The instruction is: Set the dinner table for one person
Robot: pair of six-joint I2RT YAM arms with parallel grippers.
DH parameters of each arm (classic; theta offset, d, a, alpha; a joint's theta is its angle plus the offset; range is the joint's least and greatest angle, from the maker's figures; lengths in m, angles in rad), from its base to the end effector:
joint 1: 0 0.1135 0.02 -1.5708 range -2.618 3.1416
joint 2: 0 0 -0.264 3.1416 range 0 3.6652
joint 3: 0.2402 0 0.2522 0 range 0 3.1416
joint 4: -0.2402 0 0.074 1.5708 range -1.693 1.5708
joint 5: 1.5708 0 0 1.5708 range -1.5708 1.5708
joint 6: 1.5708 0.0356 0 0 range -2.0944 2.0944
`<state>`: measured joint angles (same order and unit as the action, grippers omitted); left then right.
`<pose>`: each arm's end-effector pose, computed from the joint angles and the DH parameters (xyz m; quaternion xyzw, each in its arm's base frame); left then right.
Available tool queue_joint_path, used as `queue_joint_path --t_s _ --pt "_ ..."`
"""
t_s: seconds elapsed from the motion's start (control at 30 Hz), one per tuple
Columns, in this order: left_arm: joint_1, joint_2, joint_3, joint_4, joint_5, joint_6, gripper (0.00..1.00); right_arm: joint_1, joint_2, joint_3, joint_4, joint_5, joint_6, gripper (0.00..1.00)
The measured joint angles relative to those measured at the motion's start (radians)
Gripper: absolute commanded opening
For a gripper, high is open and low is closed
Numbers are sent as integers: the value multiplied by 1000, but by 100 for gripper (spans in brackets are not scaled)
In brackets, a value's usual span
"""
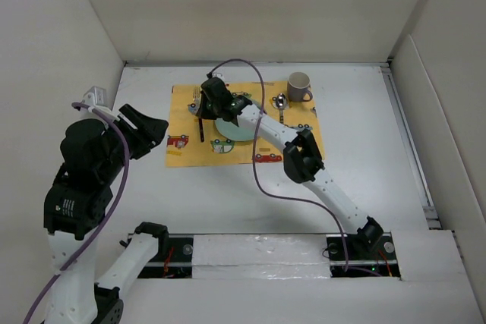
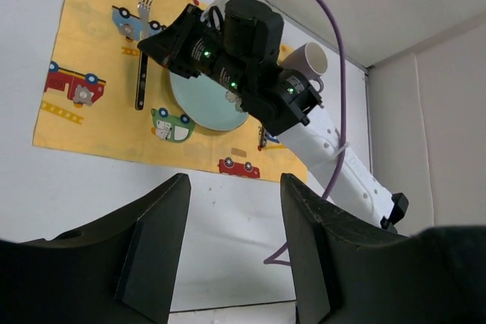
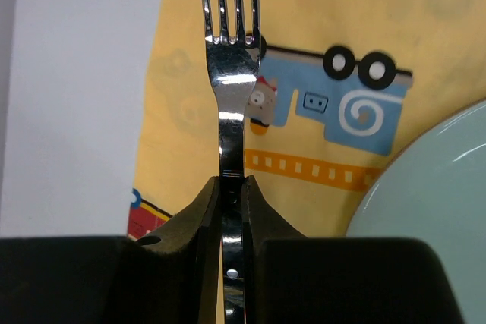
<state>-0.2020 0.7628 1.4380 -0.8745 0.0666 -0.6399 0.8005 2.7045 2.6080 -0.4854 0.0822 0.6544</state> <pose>0.0879 -0.0204 0.4742 -0.1474 0.7596 -0.2821 0.5671 0.4201 0.4288 0.2012 -0.0447 0.8786 0.2883 0.3782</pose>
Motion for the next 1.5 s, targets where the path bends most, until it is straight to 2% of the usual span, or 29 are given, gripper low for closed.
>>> queue_joint_path --t_s 0.3,0.4,0.53,0.63,0.7,0.83,0.9,0.93,1.0,1.03,1.07,1.17,1.2,1.23,1.3,1.37,1.4,1.43,1.47,1.5 --pt "0 10 -47 22 -11 -5 48 31 51 0 4 -27 39 0" --pt "0 19 -60 33 -11 -5 48 30 51 -6 6 -28 47 9" --pt "0 27 -72 45 -11 -4 48 26 51 -23 11 -29 62 29" --pt "0 34 -80 60 -12 1 48 24 51 -40 19 -30 71 37" --pt "0 36 -84 71 -14 6 48 23 50 -52 30 -31 75 38" --pt "0 44 -84 90 -18 15 49 18 25 -77 37 -38 77 45" --pt "0 50 -84 102 -19 21 49 15 -3 -93 39 -46 75 46" --pt "0 54 -84 109 -20 23 49 12 -34 -116 44 -54 71 40" --pt "0 61 -87 132 -23 30 49 5 -112 -171 45 -66 48 18" --pt "0 66 -90 144 -23 31 49 -2 -164 -209 47 -77 36 0" --pt "0 70 -95 159 -24 34 48 -10 -229 -260 56 -93 23 0" --pt "0 83 -118 206 -24 39 31 -47 -487 -478 116 -129 -26 0" --pt "0 90 -127 221 -24 41 13 -65 -597 -583 150 -135 -42 0" --pt "0 100 -135 238 -23 41 9 -87 -713 -684 172 -138 -55 0" --pt "0 124 -150 271 -19 48 9 -143 -943 -881 224 -142 -74 0" --pt "0 149 -163 306 -14 49 17 -208 -1167 -1065 272 -127 -82 1" --pt "0 166 -168 323 -11 50 30 -240 -1271 -1154 287 -105 -83 6" --pt "0 185 -171 338 -6 54 37 -266 -1371 -1235 291 -80 -82 24" --pt "0 204 -176 358 4 57 58 -268 -1381 -1243 276 -50 -82 58" --pt "0 225 -184 383 15 59 58 -290 -1547 -1356 274 -30 -86 58"
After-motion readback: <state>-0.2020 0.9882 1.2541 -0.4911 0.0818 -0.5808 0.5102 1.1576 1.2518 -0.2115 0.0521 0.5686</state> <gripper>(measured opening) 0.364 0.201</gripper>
